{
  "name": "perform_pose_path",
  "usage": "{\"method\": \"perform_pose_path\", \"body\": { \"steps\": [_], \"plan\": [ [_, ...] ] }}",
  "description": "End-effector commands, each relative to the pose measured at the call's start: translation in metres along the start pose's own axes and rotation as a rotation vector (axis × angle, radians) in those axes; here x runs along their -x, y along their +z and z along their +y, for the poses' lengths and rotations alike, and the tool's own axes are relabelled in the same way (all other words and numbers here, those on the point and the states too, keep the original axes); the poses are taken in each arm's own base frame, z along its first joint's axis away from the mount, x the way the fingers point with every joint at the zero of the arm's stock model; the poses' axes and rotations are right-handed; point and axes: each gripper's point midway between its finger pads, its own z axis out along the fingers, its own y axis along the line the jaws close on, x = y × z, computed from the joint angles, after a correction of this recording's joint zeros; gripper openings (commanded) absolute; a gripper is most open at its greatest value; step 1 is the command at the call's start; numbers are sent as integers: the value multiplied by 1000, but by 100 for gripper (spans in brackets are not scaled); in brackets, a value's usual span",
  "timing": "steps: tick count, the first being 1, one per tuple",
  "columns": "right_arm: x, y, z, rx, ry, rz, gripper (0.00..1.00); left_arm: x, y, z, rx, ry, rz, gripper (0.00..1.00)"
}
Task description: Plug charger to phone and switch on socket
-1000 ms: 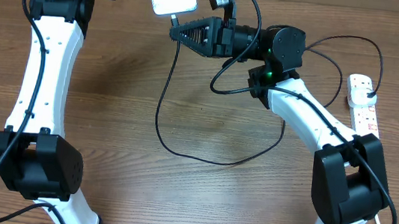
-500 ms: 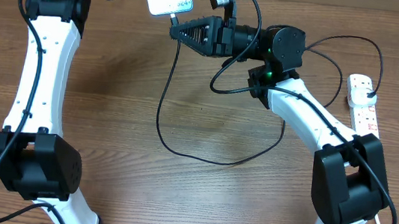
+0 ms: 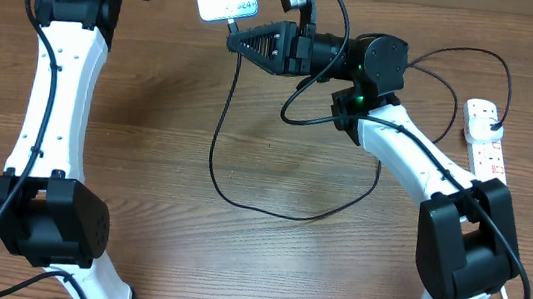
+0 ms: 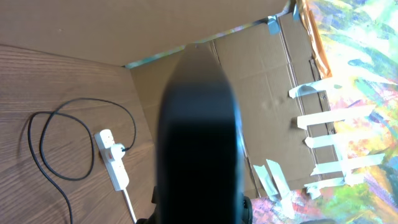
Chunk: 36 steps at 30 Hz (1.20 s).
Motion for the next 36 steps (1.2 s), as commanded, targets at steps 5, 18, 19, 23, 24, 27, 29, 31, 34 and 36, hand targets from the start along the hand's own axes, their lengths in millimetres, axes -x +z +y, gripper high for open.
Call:
{"method": "perform_pose_path", "body": {
  "steps": [5, 18, 19, 23, 24, 27, 29, 31, 34, 36],
  "plan": [
    [17, -2, 7, 10, -26, -77, 4, -9, 5, -17, -26, 57, 33, 4],
    [34, -4, -2, -15, 30, -172, 4, -16, 7, -20, -43, 114, 71, 4],
    [35, -4, -2, -15, 31, -179, 4, -19, 7, -21, -50, 120, 84, 4],
    [37, -5, -2, -16, 29, -189, 4, -25, 7, -23, -66, 137, 118, 4],
    [37, -5, -2, -16, 28, -190, 4, -26, 6, -23, -69, 136, 124, 4],
    [37, -5, -2, -16, 28, -192, 4, -27, 6, -24, -72, 139, 131, 4],
    [37, -5, -2, -16, 28, -190, 4, -27, 6, -24, -71, 139, 130, 4],
    [36, -5, -2, -16, 28, -186, 7, -26, 6, -24, -69, 139, 125, 4],
    [35, -5, -2, -16, 28, -181, 12, -26, 6, -23, -69, 139, 124, 4],
    [35, -5, -2, -16, 28, -181, 22, -26, 6, -23, -69, 138, 125, 4]
  ]
}}
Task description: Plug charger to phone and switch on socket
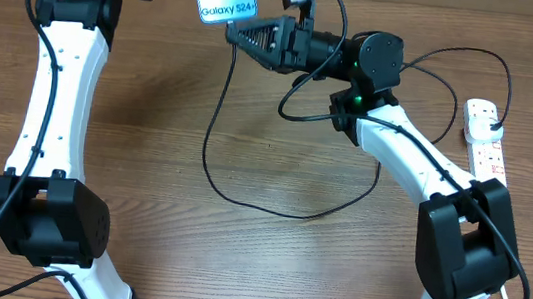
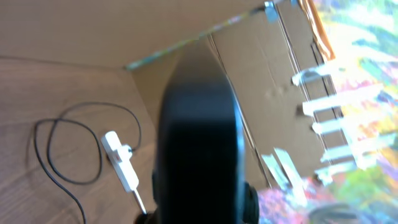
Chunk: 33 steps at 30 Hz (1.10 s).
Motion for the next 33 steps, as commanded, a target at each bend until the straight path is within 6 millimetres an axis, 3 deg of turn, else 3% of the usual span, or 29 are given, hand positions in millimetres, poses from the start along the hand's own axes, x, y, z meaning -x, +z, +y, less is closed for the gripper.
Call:
{"method": "perform_pose_path", "body": {
  "steps": [1, 6, 8, 14, 16, 20, 25, 33],
  "plan": [
    [19, -4, 7, 8, -21, -84, 30, -16, 2, -22, -55, 51, 87, 4],
    [15, -3, 7, 7, -21, -59, 88, -10, -7, -19, -44, 51, 65, 4],
    [14, -3, 7, 6, -21, -54, 100, -7, -12, -17, -38, 56, 52, 4],
    [31, -21, 2, -19, -23, -96, 100, 2, -32, -10, -19, 54, 22, 4],
    [48, -41, -20, -101, 53, -141, 100, 7, -43, -3, 1, 14, -2, 4],
    [57, -76, -76, -296, 152, -186, 100, 12, -55, 2, 17, -6, -28, 4],
    [45, -125, -133, -521, 238, -189, 100, 16, -59, 4, 29, 25, -49, 4],
    [22, -214, -188, -859, 343, -240, 100, 5, -53, 21, 65, 47, -30, 4]
  ]
}}
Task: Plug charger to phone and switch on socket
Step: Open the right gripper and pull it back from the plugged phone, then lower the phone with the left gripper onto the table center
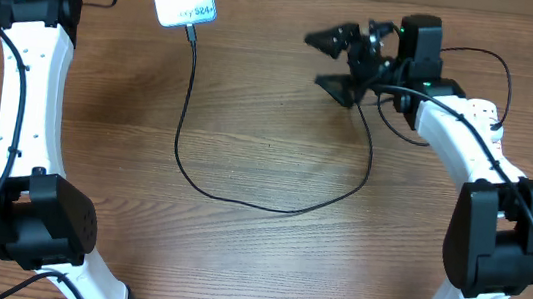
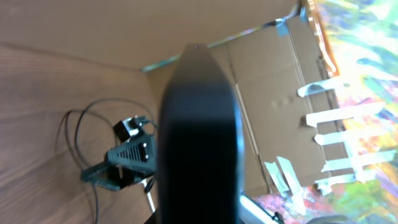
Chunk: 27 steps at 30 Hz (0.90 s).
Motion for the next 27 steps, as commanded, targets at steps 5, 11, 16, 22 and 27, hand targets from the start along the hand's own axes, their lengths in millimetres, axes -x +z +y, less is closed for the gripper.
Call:
{"method": "perform_pose_path", "body": {
  "steps": [5, 11, 16, 22, 27],
  "plan": [
    [37, -49, -55, -230, -118, -152, 100, -27, 15, 31, 140, 55, 23, 4],
    [61, -120, -54, -312, -116, -319, 100, -79, 67, 85, 347, -5, 152, 4],
    [58, -152, -37, -310, -170, -369, 100, -112, 116, 118, 366, -37, 267, 4],
    [44, -177, -20, -333, -245, -395, 100, -149, 172, 163, 320, -118, 381, 4],
    [32, -182, -18, -346, -255, -378, 100, -177, 210, 192, 265, -206, 445, 4]
  ]
}}
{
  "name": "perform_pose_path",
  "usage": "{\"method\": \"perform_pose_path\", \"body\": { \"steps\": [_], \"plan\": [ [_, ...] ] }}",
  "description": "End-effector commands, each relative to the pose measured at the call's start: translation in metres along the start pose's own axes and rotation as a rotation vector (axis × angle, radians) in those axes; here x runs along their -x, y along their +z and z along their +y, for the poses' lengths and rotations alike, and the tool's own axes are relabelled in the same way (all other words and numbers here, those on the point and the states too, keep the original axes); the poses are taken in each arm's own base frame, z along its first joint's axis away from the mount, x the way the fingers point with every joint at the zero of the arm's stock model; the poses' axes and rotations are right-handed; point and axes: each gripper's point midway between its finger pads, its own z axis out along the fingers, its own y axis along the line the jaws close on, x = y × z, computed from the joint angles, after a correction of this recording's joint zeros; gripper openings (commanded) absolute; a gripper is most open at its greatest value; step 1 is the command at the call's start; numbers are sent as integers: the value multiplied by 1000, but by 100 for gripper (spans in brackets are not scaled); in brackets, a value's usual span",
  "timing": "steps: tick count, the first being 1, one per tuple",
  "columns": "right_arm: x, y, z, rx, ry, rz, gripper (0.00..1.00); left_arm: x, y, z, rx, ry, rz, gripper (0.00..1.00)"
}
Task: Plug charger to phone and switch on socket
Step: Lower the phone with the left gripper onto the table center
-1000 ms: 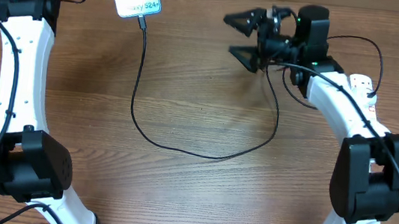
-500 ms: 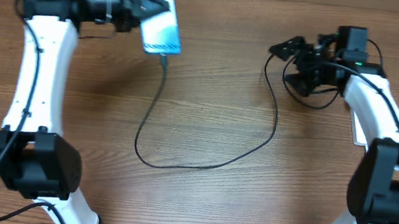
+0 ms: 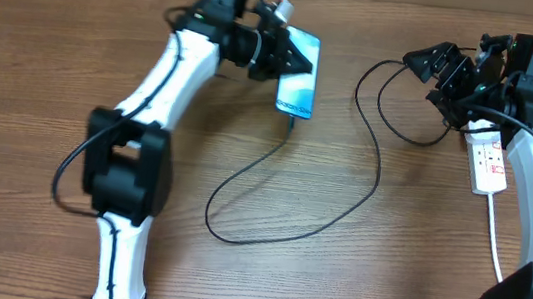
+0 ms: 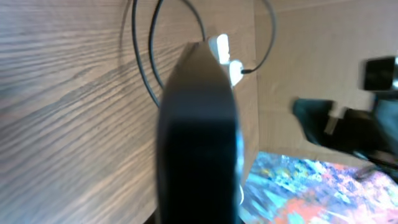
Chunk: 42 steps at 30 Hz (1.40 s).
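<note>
My left gripper [image 3: 282, 56] is shut on the phone [image 3: 297, 85] and holds it over the back middle of the table, its blue screen lit. In the left wrist view the phone [image 4: 198, 143] is a dark slab that hides the fingers. The black charger cable [image 3: 289, 235] hangs from the phone's lower end, loops across the table and runs to the white power strip [image 3: 489, 165] at the right. My right gripper [image 3: 435, 80] stands open just left of the strip's far end and holds nothing. The strip's switch is hidden under the right arm.
The wooden table [image 3: 43, 164] carries only the cable loops and the strip. Cardboard walls [image 4: 298, 56] close off the back. The white strip [image 4: 219, 46] with its adapter shows past the phone in the left wrist view.
The left gripper has carried the phone from the far back left to the back middle, lower and turned. The right gripper, still open, has moved right, up to the power strip.
At first the left gripper held the phone up at the back while the right gripper held the cable's plug at its lower edge. The phone screen then lit up. Later the cable hung from the phone and the right gripper stood open apart from it; now it is by the strip.
</note>
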Motion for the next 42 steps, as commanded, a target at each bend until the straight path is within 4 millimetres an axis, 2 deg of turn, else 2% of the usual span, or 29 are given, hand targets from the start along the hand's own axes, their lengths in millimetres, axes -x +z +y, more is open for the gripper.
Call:
{"method": "perform_pose_path", "body": {
  "steps": [1, 4, 7, 11, 14, 20, 26, 37, 42],
  "plan": [
    [2, -13, 4, -10, -48, -23, 100, -11, 32, 2, -66, -83, 74, 4],
    [-1, -13, 2, -17, -68, -11, 100, -17, 57, 16, -63, -126, 103, 4],
    [-2, -13, 1, -19, -74, -6, 100, -21, 70, 31, -26, -144, 108, 4],
    [-4, -13, 0, -23, -73, 2, 100, -25, 78, 55, 109, -183, 79, 4],
    [-6, -13, -1, -27, -69, 7, 100, -25, 83, 62, 167, -175, 58, 4],
    [-8, -13, -2, -31, -70, 15, 100, -24, 84, 75, 244, -199, 23, 4],
    [-8, -13, -2, -31, -70, 15, 100, -36, 86, 98, 315, -228, 23, 4],
    [-8, -13, -2, -31, -70, 15, 100, -35, 85, 107, 355, -228, 5, 4],
    [-8, -13, -2, -32, -69, 17, 100, -38, 79, 119, 428, -249, -5, 4]
  ]
}}
